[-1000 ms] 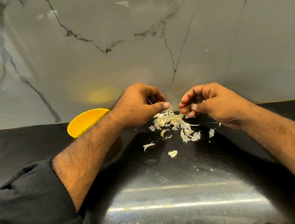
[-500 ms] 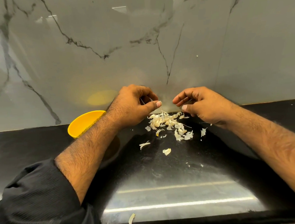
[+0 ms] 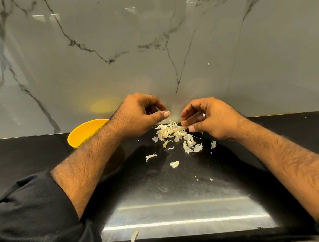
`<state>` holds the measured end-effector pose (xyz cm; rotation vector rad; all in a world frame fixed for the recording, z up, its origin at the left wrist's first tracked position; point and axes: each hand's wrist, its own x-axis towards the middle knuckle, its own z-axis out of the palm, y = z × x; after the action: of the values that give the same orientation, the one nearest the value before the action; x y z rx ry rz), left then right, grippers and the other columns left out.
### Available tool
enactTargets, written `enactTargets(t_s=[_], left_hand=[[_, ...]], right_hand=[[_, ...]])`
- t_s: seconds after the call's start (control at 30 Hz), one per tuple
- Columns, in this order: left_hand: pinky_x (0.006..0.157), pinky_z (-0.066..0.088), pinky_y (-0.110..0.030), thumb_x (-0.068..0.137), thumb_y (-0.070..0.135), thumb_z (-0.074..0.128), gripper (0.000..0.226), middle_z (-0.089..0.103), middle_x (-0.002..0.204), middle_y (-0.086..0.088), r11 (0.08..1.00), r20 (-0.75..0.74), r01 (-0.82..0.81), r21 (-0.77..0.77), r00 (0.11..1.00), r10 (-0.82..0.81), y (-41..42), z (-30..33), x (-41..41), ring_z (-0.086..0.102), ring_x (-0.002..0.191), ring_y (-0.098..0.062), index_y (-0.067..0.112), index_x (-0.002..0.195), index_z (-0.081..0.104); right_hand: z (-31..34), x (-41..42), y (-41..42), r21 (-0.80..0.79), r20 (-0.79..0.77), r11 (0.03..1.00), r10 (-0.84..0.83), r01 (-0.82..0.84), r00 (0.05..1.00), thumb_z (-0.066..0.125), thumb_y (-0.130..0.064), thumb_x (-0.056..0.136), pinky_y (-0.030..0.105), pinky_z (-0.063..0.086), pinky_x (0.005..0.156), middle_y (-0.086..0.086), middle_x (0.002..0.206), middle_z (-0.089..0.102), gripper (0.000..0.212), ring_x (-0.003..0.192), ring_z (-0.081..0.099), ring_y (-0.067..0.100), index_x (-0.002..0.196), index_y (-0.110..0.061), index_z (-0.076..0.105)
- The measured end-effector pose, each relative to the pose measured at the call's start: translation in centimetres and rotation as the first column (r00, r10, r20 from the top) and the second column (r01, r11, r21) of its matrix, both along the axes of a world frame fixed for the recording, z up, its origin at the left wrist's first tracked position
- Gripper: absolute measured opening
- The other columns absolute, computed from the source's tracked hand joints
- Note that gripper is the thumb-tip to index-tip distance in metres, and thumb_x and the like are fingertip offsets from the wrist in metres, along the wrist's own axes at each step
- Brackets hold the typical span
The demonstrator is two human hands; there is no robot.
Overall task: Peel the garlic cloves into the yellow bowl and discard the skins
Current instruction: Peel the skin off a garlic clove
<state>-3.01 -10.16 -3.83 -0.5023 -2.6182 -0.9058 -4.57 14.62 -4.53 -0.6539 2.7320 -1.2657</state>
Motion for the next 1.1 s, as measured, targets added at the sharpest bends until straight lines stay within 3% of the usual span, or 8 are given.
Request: enactTargets(t_s=[0.1,0.23,0.4,0.53,0.63,0.77,0.97,1.1], left_hand=[[0.076,0.066,-0.033,0.095,0.044,0.077,0.024,0.074,0.082,0.013,0.999,0.004,0.032,0.003,0.999,-0.032,0.2,0.0,0.1,0.072,0.073,-0.001,0.024,0.108,0.078],[0.074,0.065,-0.031,0.095,0.043,0.077,0.024,0.074,0.081,0.011,0.999,0.007,0.048,0.004,0.999,-0.048,0.2,0.1,0.1,0.072,0.072,-0.002,0.024,0.108,0.078],[0.074,0.064,-0.027,0.095,0.043,0.077,0.025,0.074,0.082,0.012,0.998,0.012,0.06,-0.003,0.998,-0.06,0.2,0.0,0.2,0.071,0.072,0.002,0.023,0.11,0.078],[0.075,0.064,-0.026,0.095,0.044,0.077,0.026,0.075,0.084,0.011,0.998,0.021,0.057,-0.02,0.998,-0.057,0.2,0.0,0.2,0.071,0.072,0.002,0.023,0.11,0.078],[0.075,0.063,-0.026,0.095,0.044,0.076,0.026,0.075,0.084,0.011,0.998,0.026,0.053,-0.016,0.998,-0.053,0.1,0.0,0.1,0.071,0.073,0.002,0.023,0.11,0.078],[0.074,0.061,-0.024,0.095,0.044,0.076,0.025,0.074,0.084,0.013,0.999,0.028,0.052,-0.015,0.998,-0.052,0.1,0.0,0.1,0.071,0.075,0.003,0.024,0.111,0.077],[0.073,0.06,-0.022,0.095,0.045,0.076,0.027,0.073,0.082,0.013,0.998,0.024,0.054,-0.033,0.998,-0.053,0.1,0.0,0.0,0.07,0.073,0.004,0.024,0.112,0.077],[0.075,0.062,-0.026,0.094,0.047,0.077,0.029,0.073,0.082,0.012,0.997,0.017,0.053,-0.057,0.999,-0.052,-0.1,0.1,0.0,0.07,0.073,0.003,0.025,0.113,0.077]], right_hand=[[0.0,-0.2,0.4,-0.001,-0.049,1.0,-0.001,0.001,0.999,0.079,-0.013,0.092,0.035,0.06,0.095,-0.013,0.098,0.08,0.021,0.095,0.075,0.002,0.103,-0.03,0.076],[0.8,-0.2,1.2,-0.02,-0.105,1.0,-0.009,0.007,0.994,0.082,-0.014,0.09,0.023,0.057,0.086,-0.013,0.096,0.079,0.021,0.091,0.073,0.0,0.101,-0.031,0.077],[1.3,-0.4,2.1,0.245,-0.081,0.969,0.013,0.007,0.997,0.087,-0.021,0.085,0.026,0.059,0.08,-0.011,0.086,0.076,0.016,0.076,0.07,-0.001,0.092,-0.033,0.078],[1.2,-0.4,2.1,0.453,-0.076,0.891,0.026,0.011,0.997,0.084,-0.016,0.087,0.016,0.048,0.063,-0.011,0.093,0.072,0.022,0.062,0.061,-0.011,0.096,-0.036,0.077],[1.2,-0.8,2.3,0.479,-0.114,0.875,-0.018,0.071,0.993,0.082,-0.014,0.087,0.024,0.056,0.07,-0.009,0.097,0.068,0.026,0.075,0.066,0.002,0.096,-0.037,0.075],[0.9,-1.1,2.3,0.525,-0.109,0.847,-0.033,0.086,0.993,0.079,-0.016,0.091,0.021,0.051,0.071,-0.011,0.093,0.07,0.023,0.082,0.066,0.004,0.104,-0.035,0.075],[0.9,-0.5,1.5,0.511,-0.076,0.859,0.009,0.031,0.997,0.068,-0.003,0.088,0.018,0.047,0.063,-0.007,0.092,0.07,0.028,0.078,0.064,0.006,0.096,-0.03,0.071],[0.6,-0.4,1.2,0.528,-0.095,0.849,0.034,0.022,0.995,0.071,-0.015,0.089,0.021,0.049,0.065,-0.006,0.088,0.07,0.016,0.076,0.064,0.008,0.094,-0.03,0.071]])
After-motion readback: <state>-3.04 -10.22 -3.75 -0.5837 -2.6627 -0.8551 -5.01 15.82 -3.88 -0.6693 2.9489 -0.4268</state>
